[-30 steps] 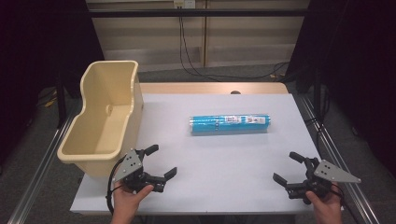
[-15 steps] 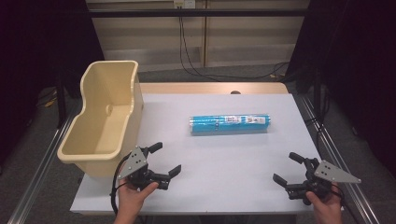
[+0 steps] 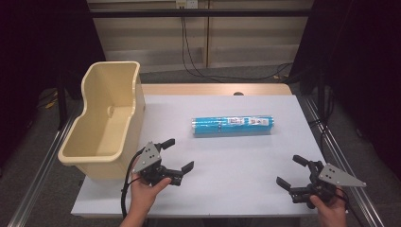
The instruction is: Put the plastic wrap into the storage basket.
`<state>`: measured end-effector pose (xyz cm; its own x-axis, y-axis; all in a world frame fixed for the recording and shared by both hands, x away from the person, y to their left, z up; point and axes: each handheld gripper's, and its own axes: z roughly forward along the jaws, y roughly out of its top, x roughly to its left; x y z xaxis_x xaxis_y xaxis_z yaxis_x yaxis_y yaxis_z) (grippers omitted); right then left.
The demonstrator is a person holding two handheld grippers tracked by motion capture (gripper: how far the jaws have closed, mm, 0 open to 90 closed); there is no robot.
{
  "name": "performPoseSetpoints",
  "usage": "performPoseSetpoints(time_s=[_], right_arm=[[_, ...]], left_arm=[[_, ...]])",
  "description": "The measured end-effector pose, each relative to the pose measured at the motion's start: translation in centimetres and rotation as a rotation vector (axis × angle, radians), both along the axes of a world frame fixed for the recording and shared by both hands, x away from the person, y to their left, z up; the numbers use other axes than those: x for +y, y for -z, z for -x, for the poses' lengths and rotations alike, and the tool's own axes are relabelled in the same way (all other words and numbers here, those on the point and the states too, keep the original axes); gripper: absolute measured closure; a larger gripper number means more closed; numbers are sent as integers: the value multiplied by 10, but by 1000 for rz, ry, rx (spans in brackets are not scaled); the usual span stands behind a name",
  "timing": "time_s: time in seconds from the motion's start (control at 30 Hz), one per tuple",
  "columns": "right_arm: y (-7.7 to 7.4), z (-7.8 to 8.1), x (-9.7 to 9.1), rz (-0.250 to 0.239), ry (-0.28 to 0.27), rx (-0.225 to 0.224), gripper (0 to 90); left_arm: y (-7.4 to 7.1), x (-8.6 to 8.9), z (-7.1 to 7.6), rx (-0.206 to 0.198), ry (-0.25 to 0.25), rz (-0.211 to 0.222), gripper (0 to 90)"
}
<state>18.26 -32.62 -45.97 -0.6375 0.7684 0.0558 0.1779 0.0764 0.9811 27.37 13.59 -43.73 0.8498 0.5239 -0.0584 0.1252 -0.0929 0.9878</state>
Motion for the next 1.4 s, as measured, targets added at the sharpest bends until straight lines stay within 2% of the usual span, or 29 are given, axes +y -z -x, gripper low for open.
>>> performPoseSetpoints(time_s=[0.23,0.53,0.73,0.8,0.93,1.07,1.23,1.33,1.4], right_arm=[[-1,1,0,0,-6,-3,4],[-1,1,1,4,-17,-3,4],[-1,2,2,6,-22,-3,4],[-1,2,3,8,-24,-3,4],[-1,2,3,9,-29,-1,5],[-1,2,3,6,-35,0,6],[-2,2,3,7,-45,1,8],[-1,1,3,10,-50,1,13],[-1,1,3,11,-53,1,14]], left_arm=[[-1,-16,-17,5,-11,-4,12],[-2,-40,-37,20,-8,-33,13],[-2,-52,-52,30,-11,-83,14],[-2,-54,-53,34,-14,-81,14],[1,-64,-67,60,-24,-123,14],[4,-71,-78,76,-30,-136,14],[9,-79,-91,90,-37,-184,14],[13,-82,-97,98,-42,-175,14],[15,-82,-101,104,-46,-192,13]])
